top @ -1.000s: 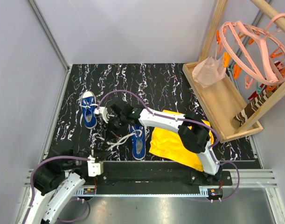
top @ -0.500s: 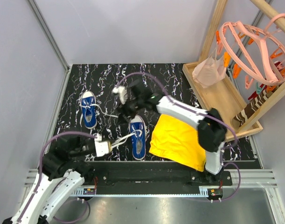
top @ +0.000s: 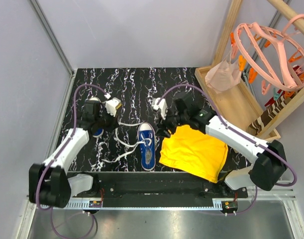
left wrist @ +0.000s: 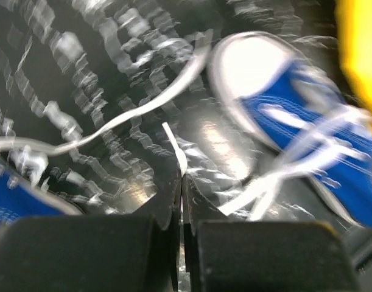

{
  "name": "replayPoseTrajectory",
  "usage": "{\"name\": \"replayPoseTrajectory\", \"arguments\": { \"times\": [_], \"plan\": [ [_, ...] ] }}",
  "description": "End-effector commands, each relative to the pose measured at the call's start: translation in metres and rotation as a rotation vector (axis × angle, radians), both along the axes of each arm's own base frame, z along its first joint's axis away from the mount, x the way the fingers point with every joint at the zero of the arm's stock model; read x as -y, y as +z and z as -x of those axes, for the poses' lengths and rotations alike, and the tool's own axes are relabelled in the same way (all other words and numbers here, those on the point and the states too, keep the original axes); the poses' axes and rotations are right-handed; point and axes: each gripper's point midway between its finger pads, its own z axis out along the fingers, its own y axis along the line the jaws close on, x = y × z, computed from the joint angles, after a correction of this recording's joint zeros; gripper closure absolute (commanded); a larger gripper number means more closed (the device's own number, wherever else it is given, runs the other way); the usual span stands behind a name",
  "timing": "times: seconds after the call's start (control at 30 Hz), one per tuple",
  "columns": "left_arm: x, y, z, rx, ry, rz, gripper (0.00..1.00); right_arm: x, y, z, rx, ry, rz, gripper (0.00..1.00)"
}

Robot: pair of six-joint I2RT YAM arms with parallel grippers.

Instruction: Tie the shoes

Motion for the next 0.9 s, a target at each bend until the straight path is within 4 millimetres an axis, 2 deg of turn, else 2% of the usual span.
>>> {"name": "replayPoseTrajectory", "arguments": {
  "times": [0.0, 0.03, 0.1, 0.13, 0.2, 0.23, 0.27, 0.3, 0.37, 0.43, 0.57, 0.6, 0.67, 0.7, 0.77, 0.87],
  "plan": [
    [-0.010, 0.014, -0.039, -0.006, 0.118, 0.060, 1.00, -0.029, -0.026, 0.023, 0.095, 0.191, 0.049, 0.43],
    [-0.009, 0.011, -0.039, -0.025, 0.116, 0.062, 1.00, -0.042, -0.039, 0.024, 0.096, 0.224, 0.061, 0.44],
    [-0.007, 0.005, -0.041, -0.056, 0.112, 0.067, 1.00, -0.068, -0.046, 0.039, 0.119, 0.306, 0.057, 0.43],
    [-0.007, 0.003, -0.041, -0.063, 0.117, 0.064, 1.00, -0.083, -0.060, 0.040, 0.117, 0.333, 0.060, 0.44],
    [-0.009, -0.003, -0.038, -0.081, 0.118, 0.055, 1.00, -0.109, -0.066, 0.052, 0.159, 0.398, 0.053, 0.44],
    [-0.010, -0.005, -0.037, -0.087, 0.119, 0.051, 1.00, -0.120, -0.083, 0.052, 0.157, 0.415, 0.069, 0.45],
    [-0.010, -0.009, -0.034, -0.100, 0.119, 0.052, 1.00, -0.133, -0.080, 0.050, 0.177, 0.425, 0.053, 0.45],
    [-0.011, -0.012, -0.031, -0.111, 0.118, 0.051, 1.00, -0.148, -0.094, 0.058, 0.174, 0.454, 0.058, 0.45],
    [-0.011, -0.015, -0.027, -0.128, 0.113, 0.058, 1.00, -0.167, -0.095, 0.060, 0.200, 0.473, 0.037, 0.45],
    [-0.011, -0.019, -0.024, -0.142, 0.111, 0.062, 1.00, -0.185, -0.107, 0.067, 0.213, 0.502, 0.027, 0.45],
    [-0.011, -0.023, -0.021, -0.155, 0.102, 0.067, 1.00, -0.211, -0.117, 0.069, 0.249, 0.524, 0.003, 0.43],
    [-0.012, -0.024, -0.020, -0.160, 0.100, 0.066, 1.00, -0.216, -0.127, 0.067, 0.248, 0.524, 0.009, 0.42],
    [-0.013, -0.026, -0.020, -0.166, 0.099, 0.068, 1.00, -0.227, -0.126, 0.066, 0.264, 0.528, -0.004, 0.40],
    [-0.014, -0.027, -0.020, -0.169, 0.101, 0.066, 1.00, -0.230, -0.135, 0.067, 0.258, 0.533, 0.002, 0.39],
    [-0.013, -0.028, -0.021, -0.173, 0.095, 0.067, 1.00, -0.237, -0.136, 0.069, 0.265, 0.548, -0.007, 0.39],
    [-0.015, -0.031, -0.020, -0.178, 0.090, 0.065, 1.00, -0.240, -0.148, 0.075, 0.266, 0.587, 0.000, 0.41]
  ]
}}
